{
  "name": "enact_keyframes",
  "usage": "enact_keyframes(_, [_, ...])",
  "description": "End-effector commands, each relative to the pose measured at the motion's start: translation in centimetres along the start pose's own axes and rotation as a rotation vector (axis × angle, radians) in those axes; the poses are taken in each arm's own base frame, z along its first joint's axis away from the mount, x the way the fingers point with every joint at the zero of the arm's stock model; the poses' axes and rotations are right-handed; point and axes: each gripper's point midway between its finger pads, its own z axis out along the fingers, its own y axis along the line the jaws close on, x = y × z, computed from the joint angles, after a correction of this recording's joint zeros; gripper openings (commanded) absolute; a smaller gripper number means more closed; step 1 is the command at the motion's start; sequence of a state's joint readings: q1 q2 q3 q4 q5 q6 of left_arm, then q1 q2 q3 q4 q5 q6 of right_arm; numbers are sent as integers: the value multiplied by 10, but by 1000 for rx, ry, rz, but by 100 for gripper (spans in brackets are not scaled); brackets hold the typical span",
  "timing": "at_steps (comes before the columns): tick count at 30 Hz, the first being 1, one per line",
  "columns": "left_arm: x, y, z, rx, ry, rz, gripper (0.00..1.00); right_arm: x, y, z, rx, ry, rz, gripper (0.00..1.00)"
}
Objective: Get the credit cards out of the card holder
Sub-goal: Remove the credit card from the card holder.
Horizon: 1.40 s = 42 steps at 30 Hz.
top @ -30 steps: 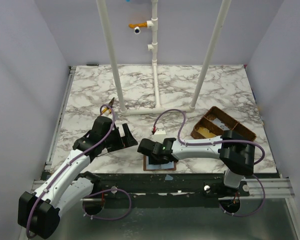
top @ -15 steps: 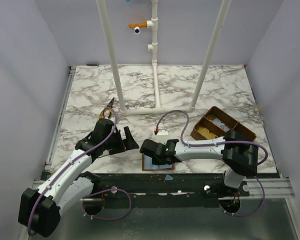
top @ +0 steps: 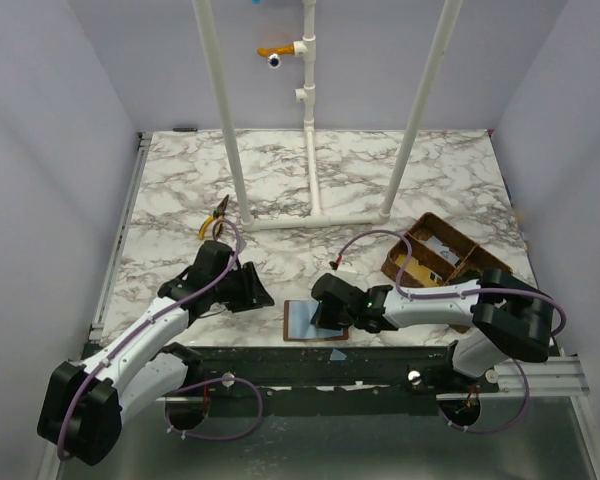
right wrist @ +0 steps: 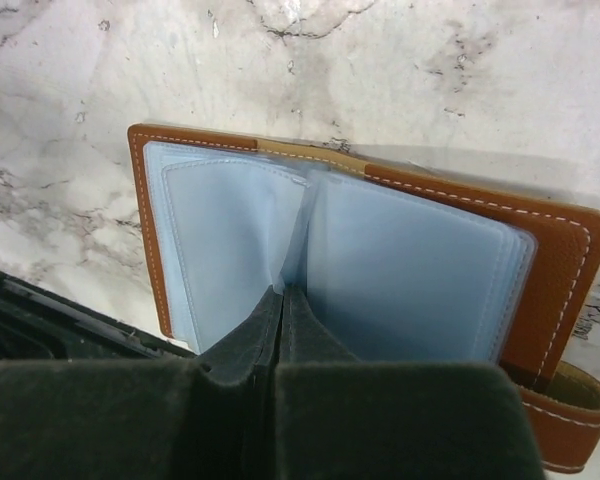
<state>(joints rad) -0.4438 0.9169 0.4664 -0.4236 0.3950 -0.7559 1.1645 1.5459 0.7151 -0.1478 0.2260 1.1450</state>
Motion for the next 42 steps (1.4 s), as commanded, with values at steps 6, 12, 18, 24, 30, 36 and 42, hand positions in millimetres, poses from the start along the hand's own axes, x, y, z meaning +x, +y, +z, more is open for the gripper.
enact_keyframes(6, [16,-6,16,23,57,17,24,28,-38,12,4,119,72,1])
enact_keyframes(12, [30,-7,32,-14,105,36,13,29,-41,13,5,123,81,1])
enact_keyframes(18, [36,-4,42,-30,127,50,10,29,-44,13,10,126,89,1])
enact_keyframes(24, [43,-6,50,-34,164,62,8,28,-44,13,10,125,90,1])
enact_keyframes(30, [49,-12,55,-24,188,75,7,29,-45,14,14,132,87,1])
enact_keyframes(36, [50,-22,57,-6,199,91,6,29,-46,17,19,138,82,1])
enact_keyframes(42, [52,-30,60,9,209,102,5,30,-44,18,20,145,75,1])
